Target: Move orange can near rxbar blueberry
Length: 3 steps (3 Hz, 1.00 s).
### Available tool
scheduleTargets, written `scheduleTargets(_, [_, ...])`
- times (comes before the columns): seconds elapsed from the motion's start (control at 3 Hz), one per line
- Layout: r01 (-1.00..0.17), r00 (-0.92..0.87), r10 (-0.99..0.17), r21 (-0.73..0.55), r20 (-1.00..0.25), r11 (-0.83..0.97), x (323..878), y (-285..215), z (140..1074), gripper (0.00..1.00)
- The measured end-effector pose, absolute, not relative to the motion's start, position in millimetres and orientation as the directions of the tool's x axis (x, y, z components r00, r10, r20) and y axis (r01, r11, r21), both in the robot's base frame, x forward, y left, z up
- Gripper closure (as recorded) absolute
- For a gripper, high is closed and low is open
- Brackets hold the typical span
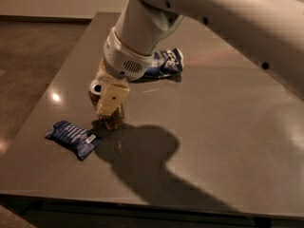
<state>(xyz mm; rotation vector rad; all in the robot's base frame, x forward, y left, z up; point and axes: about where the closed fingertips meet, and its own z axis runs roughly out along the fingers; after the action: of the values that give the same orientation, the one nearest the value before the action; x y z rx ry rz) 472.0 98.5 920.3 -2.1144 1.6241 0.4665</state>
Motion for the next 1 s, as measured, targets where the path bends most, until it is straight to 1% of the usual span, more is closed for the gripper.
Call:
scheduleTargets(0.33, [-0.963, 0.268, -0.825, -0.123, -0.497, -0.239, 473.9, 106.4, 915.3, 0.61])
scheduleTargets(0.67, [-0.961, 0.274, -0.826, -0.102, -0.493, -0.258, 473.1, 112.5, 908.8, 0.28])
scheduleTargets(1.0, [-0.960, 0.275, -0.824, -0.090, -0.495, -0.267, 471.9, 115.0, 905.9, 0.05])
